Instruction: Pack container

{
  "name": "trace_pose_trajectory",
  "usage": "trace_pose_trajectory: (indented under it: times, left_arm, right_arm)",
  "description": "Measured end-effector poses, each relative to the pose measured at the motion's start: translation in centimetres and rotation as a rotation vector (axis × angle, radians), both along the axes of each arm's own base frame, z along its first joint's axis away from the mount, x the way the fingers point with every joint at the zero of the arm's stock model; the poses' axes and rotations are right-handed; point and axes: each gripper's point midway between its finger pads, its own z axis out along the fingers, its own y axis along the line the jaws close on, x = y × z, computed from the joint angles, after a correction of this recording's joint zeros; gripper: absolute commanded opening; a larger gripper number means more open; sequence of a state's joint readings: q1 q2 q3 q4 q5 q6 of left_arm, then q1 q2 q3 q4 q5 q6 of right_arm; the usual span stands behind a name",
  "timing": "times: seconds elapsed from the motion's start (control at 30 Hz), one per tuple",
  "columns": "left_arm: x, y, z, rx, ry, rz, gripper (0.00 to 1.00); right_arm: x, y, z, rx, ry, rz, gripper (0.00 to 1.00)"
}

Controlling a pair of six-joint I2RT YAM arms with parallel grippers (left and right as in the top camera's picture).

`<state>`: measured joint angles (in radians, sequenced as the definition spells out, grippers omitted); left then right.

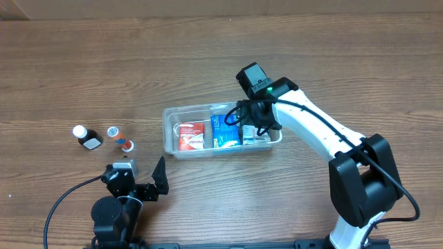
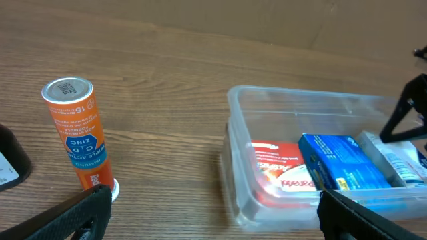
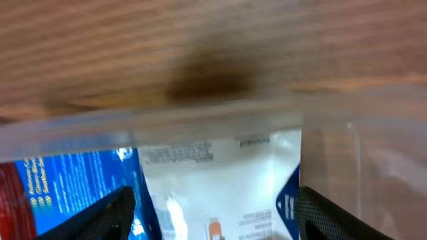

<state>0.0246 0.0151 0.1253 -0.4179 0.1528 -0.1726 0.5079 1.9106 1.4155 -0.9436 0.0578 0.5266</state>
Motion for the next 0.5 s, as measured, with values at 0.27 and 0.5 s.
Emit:
trace_pose_trajectory:
  times: [0.27,0.5]
  left_arm:
    - [0.0,0.0,0.0,0.0,0.0,0.0,1.0]
    - [0.0,0.0,0.0,0.0,0.0,0.0,1.0]
  right_arm:
    - [1.4,-6.3,-0.2,-0.069,0.027,-0.112,0.79]
    - [2.8,-3.4,10.4,0.107,-0.236,0.047,0.94]
